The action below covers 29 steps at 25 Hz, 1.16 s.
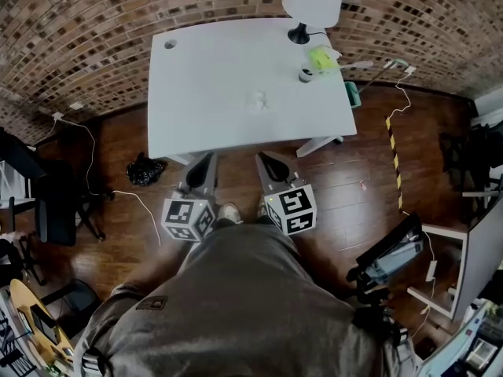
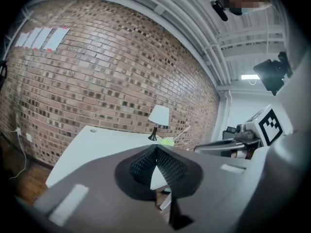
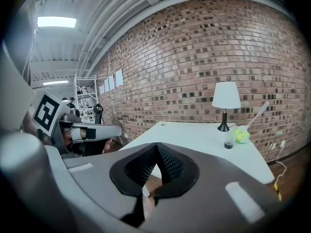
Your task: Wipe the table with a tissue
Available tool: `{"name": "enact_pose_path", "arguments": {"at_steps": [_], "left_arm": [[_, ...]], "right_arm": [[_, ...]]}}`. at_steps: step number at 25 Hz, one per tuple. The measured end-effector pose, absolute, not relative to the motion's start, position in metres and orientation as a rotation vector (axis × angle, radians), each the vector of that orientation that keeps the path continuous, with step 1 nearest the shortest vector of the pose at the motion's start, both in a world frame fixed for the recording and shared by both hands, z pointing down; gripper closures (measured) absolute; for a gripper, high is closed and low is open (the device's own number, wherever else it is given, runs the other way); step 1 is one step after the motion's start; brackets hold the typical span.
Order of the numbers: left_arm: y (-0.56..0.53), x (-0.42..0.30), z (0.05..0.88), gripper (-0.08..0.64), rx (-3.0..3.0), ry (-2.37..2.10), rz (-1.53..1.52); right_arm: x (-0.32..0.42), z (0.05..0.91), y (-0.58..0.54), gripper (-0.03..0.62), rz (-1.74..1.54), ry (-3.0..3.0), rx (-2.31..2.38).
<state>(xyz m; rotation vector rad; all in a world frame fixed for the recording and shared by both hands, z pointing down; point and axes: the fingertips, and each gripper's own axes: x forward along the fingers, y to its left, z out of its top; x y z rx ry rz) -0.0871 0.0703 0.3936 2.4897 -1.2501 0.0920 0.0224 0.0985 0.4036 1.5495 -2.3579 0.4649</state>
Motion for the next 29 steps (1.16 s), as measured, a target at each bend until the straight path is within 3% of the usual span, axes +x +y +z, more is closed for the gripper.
{"name": "enact_pose_path", "arguments": {"at_steps": [29], "left_arm": [[0.06, -0.075, 0.393, 0.558, 2.495, -1.235, 0.083]], "right_arm": [[0.029, 0.402, 0.091, 0.581, 0.436, -2.351, 1.535]]}}
